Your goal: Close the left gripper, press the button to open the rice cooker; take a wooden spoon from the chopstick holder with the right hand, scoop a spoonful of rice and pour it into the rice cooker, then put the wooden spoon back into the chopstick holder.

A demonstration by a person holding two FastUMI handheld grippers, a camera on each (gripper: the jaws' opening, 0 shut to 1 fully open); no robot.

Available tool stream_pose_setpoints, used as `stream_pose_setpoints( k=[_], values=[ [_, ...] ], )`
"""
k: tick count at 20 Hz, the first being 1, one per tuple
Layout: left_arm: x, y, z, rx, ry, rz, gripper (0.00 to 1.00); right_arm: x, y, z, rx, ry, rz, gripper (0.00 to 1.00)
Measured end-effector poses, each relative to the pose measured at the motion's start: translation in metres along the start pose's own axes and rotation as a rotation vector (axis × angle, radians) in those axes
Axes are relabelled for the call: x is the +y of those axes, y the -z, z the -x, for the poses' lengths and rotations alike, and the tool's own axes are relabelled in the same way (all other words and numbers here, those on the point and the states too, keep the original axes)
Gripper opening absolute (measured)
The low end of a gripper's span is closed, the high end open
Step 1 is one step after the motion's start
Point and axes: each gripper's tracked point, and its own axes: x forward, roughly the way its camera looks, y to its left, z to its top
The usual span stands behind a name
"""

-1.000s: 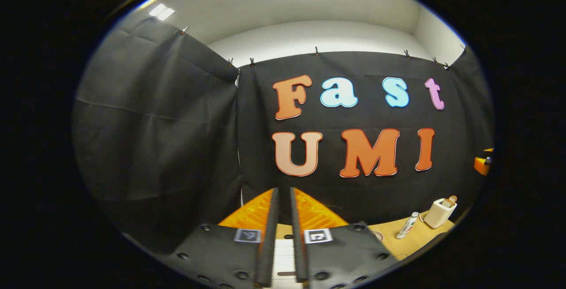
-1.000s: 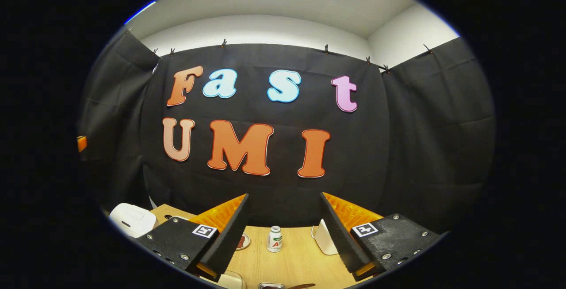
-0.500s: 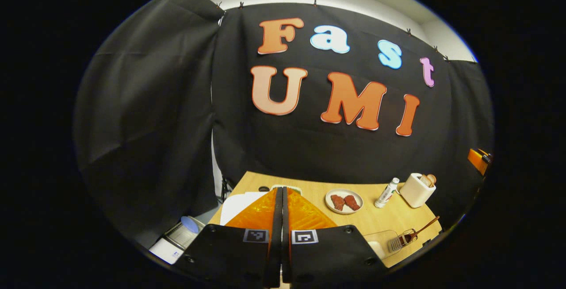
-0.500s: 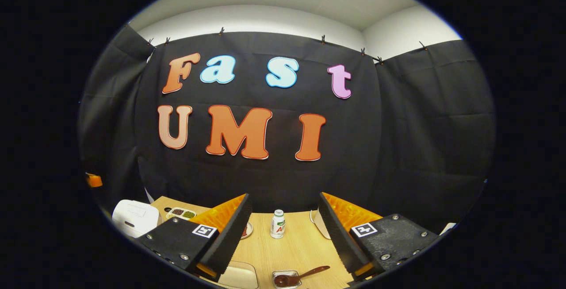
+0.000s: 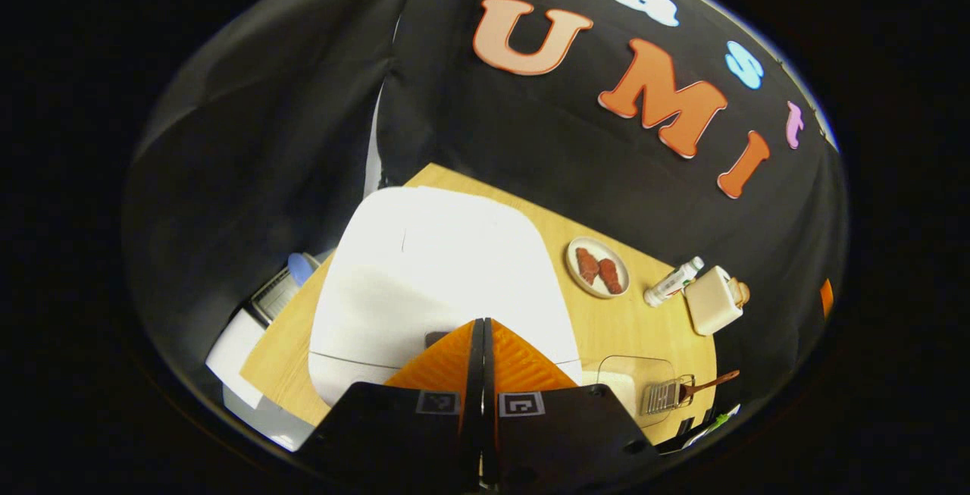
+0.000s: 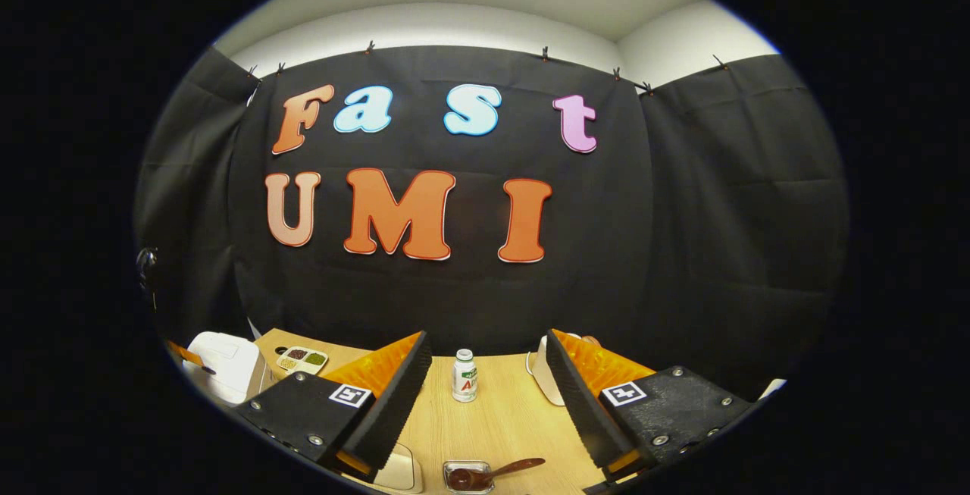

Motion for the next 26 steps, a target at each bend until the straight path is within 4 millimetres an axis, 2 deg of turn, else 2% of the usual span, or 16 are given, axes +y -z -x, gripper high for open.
stream_pose_setpoints(
  k=[3, 5, 6, 7, 11, 13, 14, 15, 17, 19, 21, 24, 26],
  values=[
    [-0.002, -0.002, -0.007, 0.0, -0.035, 0.013, 0.0, -0.022, 0.013, -0.01, 0.026, 0.014, -0.02, 0.95],
    [0.0, 0.012, -0.011, 0.064, -0.067, -0.021, 0.0, -0.03, 0.018, -0.015, 0.033, 0.019, -0.031, 0.95],
    [0.002, 0.013, -0.008, 0.081, -0.084, -0.055, 0.02, -0.034, 0.021, -0.019, 0.033, 0.022, -0.036, 0.95],
    [0.003, 0.012, -0.013, 0.085, -0.097, -0.086, 0.05, -0.038, 0.025, -0.022, 0.041, 0.028, -0.041, 0.95],
    [0.004, 0.006, -0.007, 0.088, -0.139, -0.095, 0.07, -0.044, 0.048, -0.029, 0.087, 0.018, -0.08, 0.95],
    [0.003, 0.006, -0.004, 0.078, -0.15, -0.074, 0.12, -0.041, 0.061, -0.031, 0.118, -0.016, -0.112, 0.95],
    [0.002, 0.001, 0.0, 0.055, -0.153, -0.078, 0.12, -0.039, 0.068, -0.031, 0.133, -0.029, -0.125, 0.95],
    [-0.001, -0.012, 0.006, 0.009, -0.153, -0.086, 0.12, -0.04, 0.077, -0.031, 0.156, -0.036, -0.128, 0.95],
    [-0.01, -0.046, 0.024, -0.114, -0.165, -0.123, 0.12, -0.042, 0.096, -0.032, 0.206, -0.042, -0.117, 0.95],
    [-0.016, -0.077, 0.036, -0.218, -0.188, -0.171, 0.08, -0.038, 0.11, -0.03, 0.245, -0.057, -0.109, 0.95],
    [-0.019, -0.1, 0.046, -0.311, -0.219, -0.218, 0.06, -0.035, 0.122, -0.029, 0.271, -0.074, -0.106, 0.95],
    [-0.033, -0.118, 0.065, -0.422, -0.224, -0.25, 0.06, -0.033, 0.136, -0.026, 0.304, -0.092, -0.094, 0.95],
    [-0.042, -0.122, 0.074, -0.47, -0.223, -0.243, 0.06, -0.031, 0.147, -0.023, 0.326, -0.103, -0.088, 0.95]
  ],
)
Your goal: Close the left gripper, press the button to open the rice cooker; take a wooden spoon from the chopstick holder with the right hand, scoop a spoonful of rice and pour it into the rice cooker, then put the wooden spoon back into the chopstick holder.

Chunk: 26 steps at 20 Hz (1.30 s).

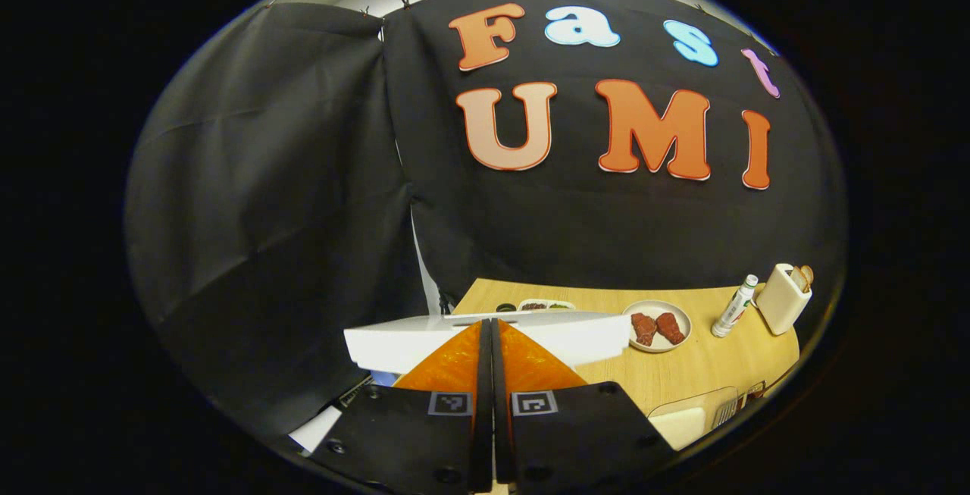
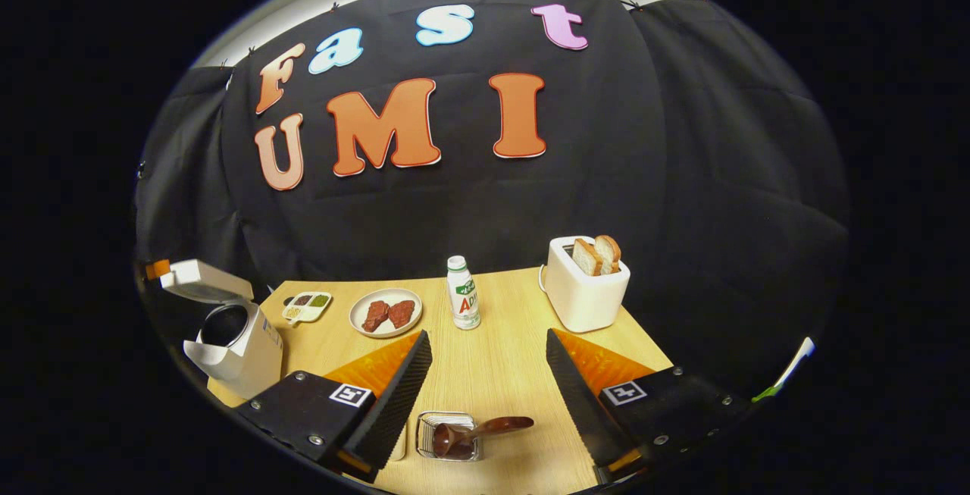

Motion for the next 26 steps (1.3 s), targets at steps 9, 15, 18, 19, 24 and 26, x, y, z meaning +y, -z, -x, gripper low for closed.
stream_pose_setpoints(
  k=[9, 15, 18, 19, 24, 26],
  values=[
    [-0.034, -0.023, 0.041, -0.146, 0.022, 0.067, 0.06, -0.001, 0.069, -0.012, 0.141, -0.023, 0.02, 0.95],
    [-0.06, -0.021, 0.056, -0.167, 0.032, 0.08, 0.1, -0.013, 0.112, -0.016, 0.233, -0.021, -0.097, 0.95],
    [-0.073, -0.02, 0.061, -0.164, 0.032, 0.095, 0.23, -0.007, 0.122, -0.019, 0.258, -0.053, -0.196, 0.95],
    [-0.076, -0.019, 0.062, -0.163, 0.026, 0.092, 0.26, -0.004, 0.127, -0.019, 0.264, -0.068, -0.226, 0.95],
    [-0.098, -0.013, 0.071, -0.154, 0.019, 0.09, 0.32, 0.005, 0.126, -0.028, 0.211, -0.137, -0.365, 0.7],
    [-0.104, -0.01, 0.077, -0.138, 0.023, 0.082, 0.45, 0.006, 0.133, -0.035, 0.21, -0.141, -0.398, 0.53]
  ],
)
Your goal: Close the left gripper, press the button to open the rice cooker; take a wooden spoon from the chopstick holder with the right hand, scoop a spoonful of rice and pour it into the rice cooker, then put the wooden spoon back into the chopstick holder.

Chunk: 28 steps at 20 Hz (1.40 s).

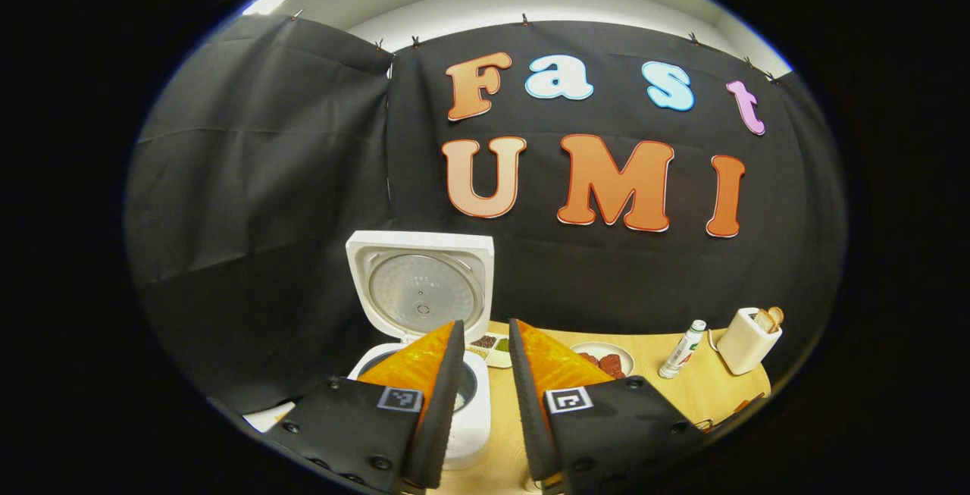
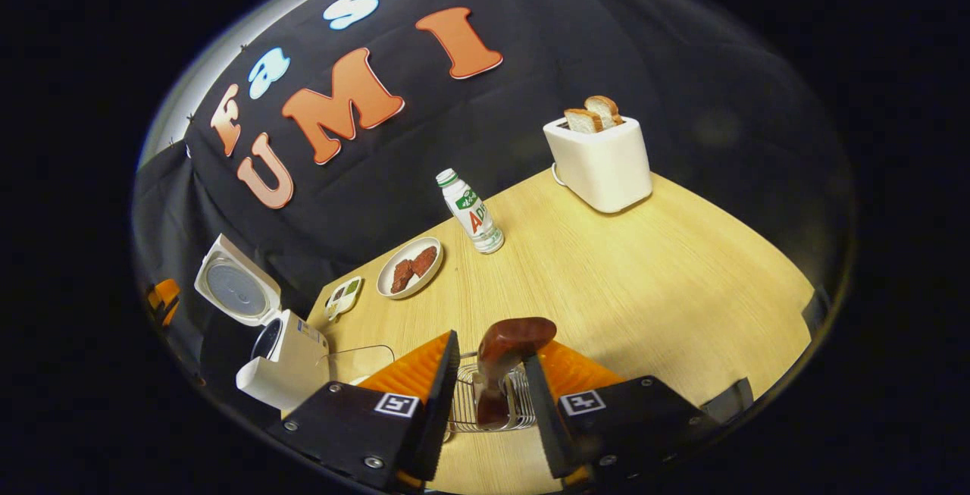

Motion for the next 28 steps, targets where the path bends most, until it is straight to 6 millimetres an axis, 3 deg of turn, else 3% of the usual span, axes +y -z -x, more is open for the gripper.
stream_pose_setpoints(
  k=[4, 5, 8, 12, 14, 17, 21, 23, 28],
  values=[
    [0.0, -0.009, 0.003, -0.008, -0.014, -0.021, 0.62, 0.002, -0.004, -0.012, -0.026, -0.029, -0.078, 0.29],
    [-0.001, -0.009, 0.003, -0.005, -0.013, -0.021, 0.67, 0.003, -0.005, -0.015, -0.027, -0.034, -0.101, 0.28],
    [0.0, -0.009, 0.005, -0.008, -0.003, -0.031, 0.67, 0.005, -0.005, -0.021, -0.016, -0.016, -0.119, 0.19],
    [0.01, -0.009, 0.0, -0.017, 0.033, -0.027, 0.69, 0.025, -0.031, -0.003, -0.092, -0.006, -0.063, 0.16],
    [0.016, -0.011, -0.004, -0.022, 0.072, -0.022, 0.78, 0.034, -0.04, 0.006, -0.122, 0.013, -0.035, 0.16],
    [0.04, -0.014, -0.011, -0.031, 0.08, -0.016, 0.9, 0.059, -0.061, 0.029, -0.184, 0.023, -0.016, 0.16],
    [0.064, -0.009, -0.018, -0.027, 0.09, 0.02, 0.91, 0.12, -0.086, 0.052, -0.254, -0.034, 0.04, 0.16],
    [0.078, -0.011, -0.021, -0.034, 0.091, 0.026, 0.9, 0.154, -0.083, 0.051, -0.267, -0.076, 0.077, 0.16],
    [0.108, -0.019, -0.021, -0.064, 0.08, 0.049, 0.91, 0.193, -0.021, 0.019, -0.154, -0.073, 0.258, 0.16]
  ],
)
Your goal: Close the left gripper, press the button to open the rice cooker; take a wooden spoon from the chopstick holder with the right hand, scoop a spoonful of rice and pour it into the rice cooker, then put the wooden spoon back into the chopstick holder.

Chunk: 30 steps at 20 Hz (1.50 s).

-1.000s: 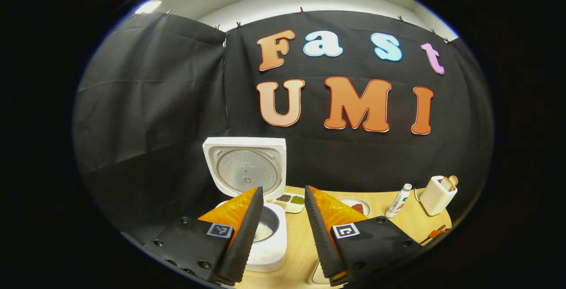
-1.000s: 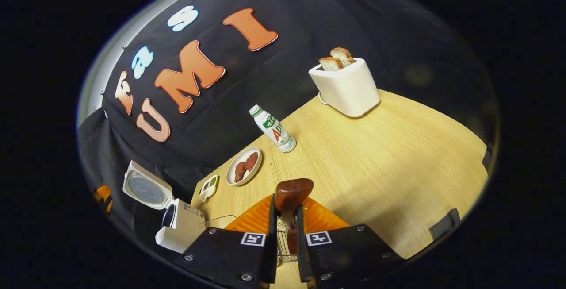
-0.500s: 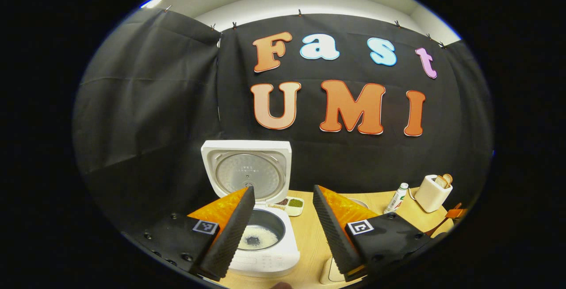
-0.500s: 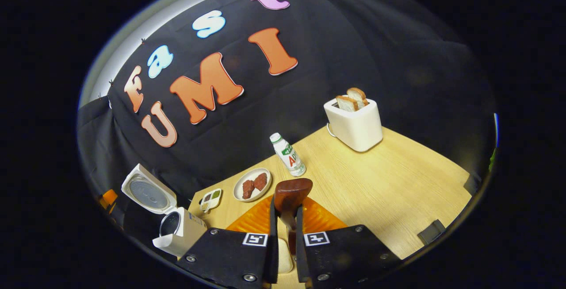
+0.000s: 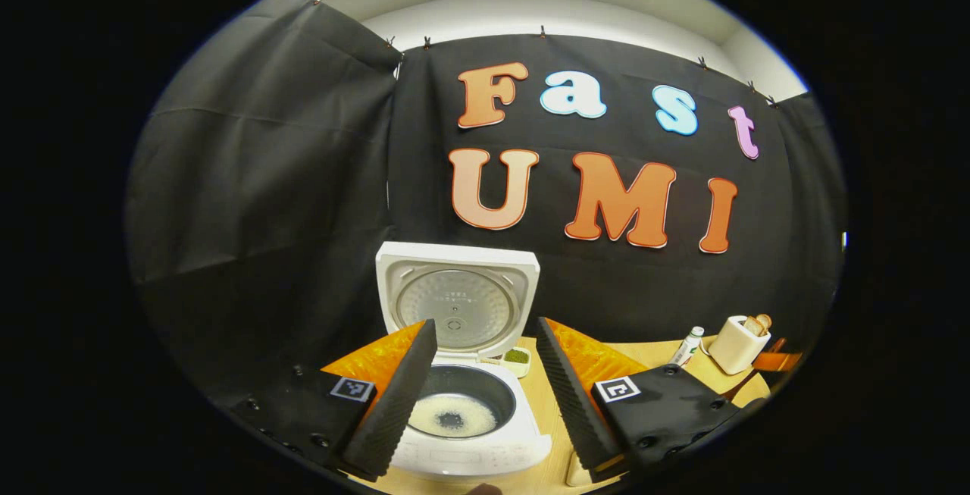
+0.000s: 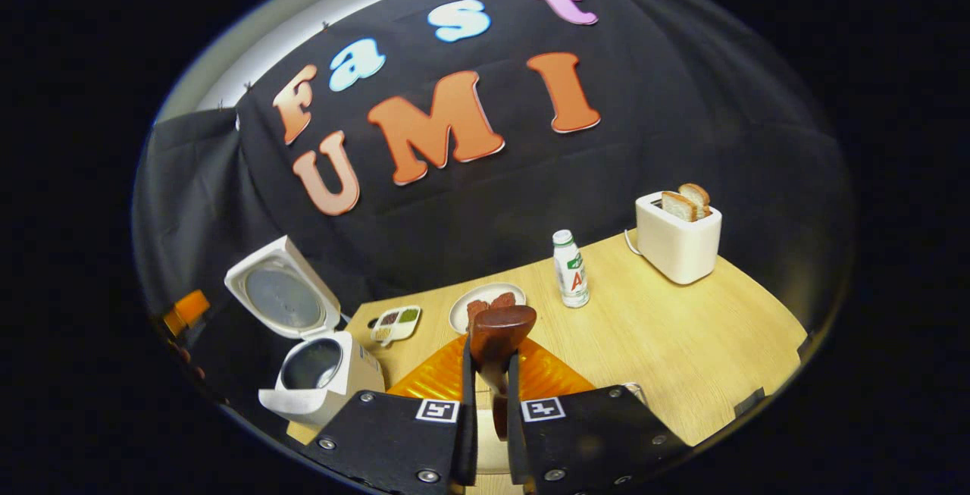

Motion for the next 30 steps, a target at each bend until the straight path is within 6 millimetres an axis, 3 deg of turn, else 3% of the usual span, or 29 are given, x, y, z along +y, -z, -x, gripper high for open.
stream_pose_setpoints(
  k=[4, 7, 13, 22, 25, 30],
  values=[
    [0.032, -0.002, 0.002, 0.001, -0.062, -0.018, 0.91, 0.006, 0.033, -0.021, 0.062, 0.02, 0.089, 0.16],
    [0.048, 0.004, 0.004, 0.018, -0.096, -0.009, 0.99, 0.007, 0.046, -0.033, 0.066, 0.036, 0.186, 0.16],
    [0.061, 0.01, 0.003, 0.039, -0.119, -0.023, 0.99, 0.014, 0.089, -0.047, 0.107, 0.046, 0.362, 0.16],
    [0.065, 0.017, -0.005, 0.078, -0.122, -0.062, 0.98, 0.034, 0.106, -0.06, 0.138, 0.064, 0.138, 0.16],
    [0.068, 0.019, -0.006, 0.086, -0.119, -0.07, 0.98, 0.044, 0.108, -0.062, 0.173, 0.035, -0.038, 0.16],
    [0.078, 0.023, -0.006, 0.099, -0.118, -0.08, 0.98, 0.038, 0.111, -0.064, 0.222, 0.033, -0.228, 0.16]
  ],
)
